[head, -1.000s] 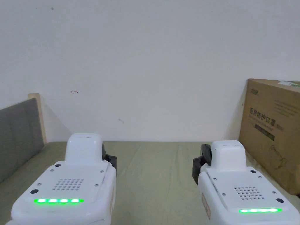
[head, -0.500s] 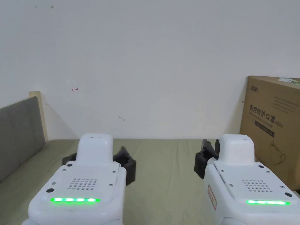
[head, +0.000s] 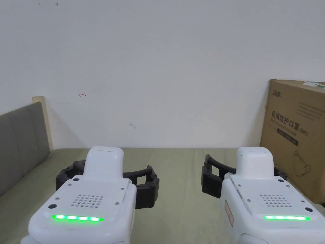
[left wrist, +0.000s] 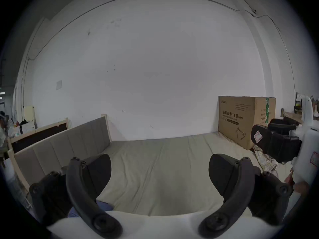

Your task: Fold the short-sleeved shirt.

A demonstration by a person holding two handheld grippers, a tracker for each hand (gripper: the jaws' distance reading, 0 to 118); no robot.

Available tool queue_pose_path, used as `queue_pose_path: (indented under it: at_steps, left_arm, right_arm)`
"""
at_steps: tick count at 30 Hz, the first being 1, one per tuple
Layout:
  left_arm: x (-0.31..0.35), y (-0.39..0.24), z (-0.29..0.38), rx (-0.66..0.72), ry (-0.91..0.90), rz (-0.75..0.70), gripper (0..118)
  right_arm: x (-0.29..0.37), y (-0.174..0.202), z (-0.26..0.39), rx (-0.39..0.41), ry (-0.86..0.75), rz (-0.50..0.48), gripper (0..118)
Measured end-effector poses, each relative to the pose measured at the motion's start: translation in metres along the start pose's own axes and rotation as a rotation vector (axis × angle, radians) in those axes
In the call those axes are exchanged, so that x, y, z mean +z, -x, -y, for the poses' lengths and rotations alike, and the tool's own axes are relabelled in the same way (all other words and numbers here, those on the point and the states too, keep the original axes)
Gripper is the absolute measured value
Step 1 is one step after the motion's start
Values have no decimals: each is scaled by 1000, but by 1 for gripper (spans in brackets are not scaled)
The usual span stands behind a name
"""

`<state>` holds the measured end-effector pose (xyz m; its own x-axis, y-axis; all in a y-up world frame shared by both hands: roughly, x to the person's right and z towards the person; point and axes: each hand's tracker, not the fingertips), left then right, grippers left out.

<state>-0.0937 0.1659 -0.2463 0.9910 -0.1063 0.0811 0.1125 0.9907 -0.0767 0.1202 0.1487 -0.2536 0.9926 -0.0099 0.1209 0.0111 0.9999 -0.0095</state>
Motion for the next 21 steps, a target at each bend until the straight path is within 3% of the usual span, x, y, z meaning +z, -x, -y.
queue_pose_path:
  at_steps: [7,16,21]
  left_arm:
    - [-5,5,-1,69,60,10,114]
    - [-4,-2,1,-63,79,-69,114]
    - [-4,0,-2,-28,83,-72,114]
  right_arm:
    - [-1,-1,3,16,10,5,93]
    - [-5,-6,5,2,23,18,93]
    - [-5,-6,6,-4,30,16,92]
